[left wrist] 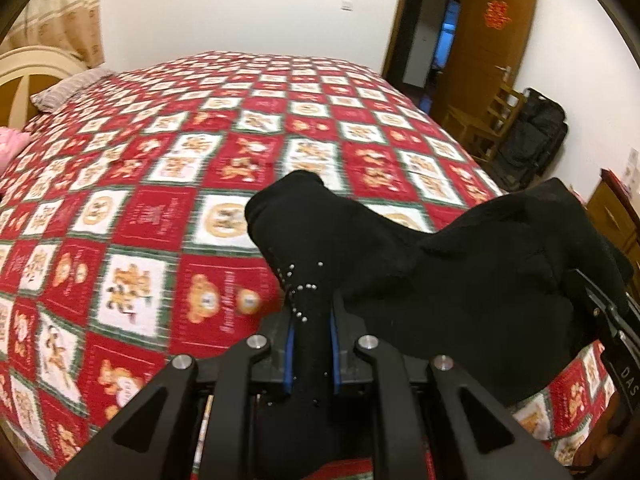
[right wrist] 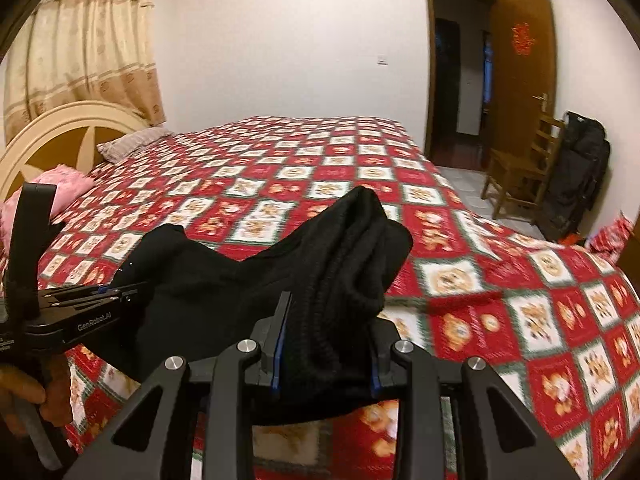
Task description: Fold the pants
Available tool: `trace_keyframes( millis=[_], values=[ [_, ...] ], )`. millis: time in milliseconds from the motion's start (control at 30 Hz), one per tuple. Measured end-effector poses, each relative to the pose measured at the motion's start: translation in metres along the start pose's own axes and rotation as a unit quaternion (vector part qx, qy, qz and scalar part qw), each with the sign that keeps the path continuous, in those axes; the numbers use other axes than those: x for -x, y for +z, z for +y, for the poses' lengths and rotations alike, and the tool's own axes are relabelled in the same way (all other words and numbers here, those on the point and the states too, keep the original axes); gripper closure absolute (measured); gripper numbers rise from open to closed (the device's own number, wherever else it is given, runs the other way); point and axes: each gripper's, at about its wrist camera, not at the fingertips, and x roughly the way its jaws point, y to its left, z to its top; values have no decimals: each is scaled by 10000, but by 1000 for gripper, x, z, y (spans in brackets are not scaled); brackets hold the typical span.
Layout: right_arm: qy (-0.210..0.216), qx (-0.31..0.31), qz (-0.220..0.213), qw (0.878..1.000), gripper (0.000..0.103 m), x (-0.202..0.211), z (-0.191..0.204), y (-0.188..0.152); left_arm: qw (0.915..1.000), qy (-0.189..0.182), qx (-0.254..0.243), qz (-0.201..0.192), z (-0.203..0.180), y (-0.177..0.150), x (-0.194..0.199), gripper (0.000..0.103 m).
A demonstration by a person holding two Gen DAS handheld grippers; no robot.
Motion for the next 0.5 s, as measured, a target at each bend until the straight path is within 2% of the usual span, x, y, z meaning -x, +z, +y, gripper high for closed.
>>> trace_keyframes(
  millis=[500],
  values=[
    [694,356,89,9969,72,-47,56,33,9971,557,515,-69,67,12,-1,89]
  ],
)
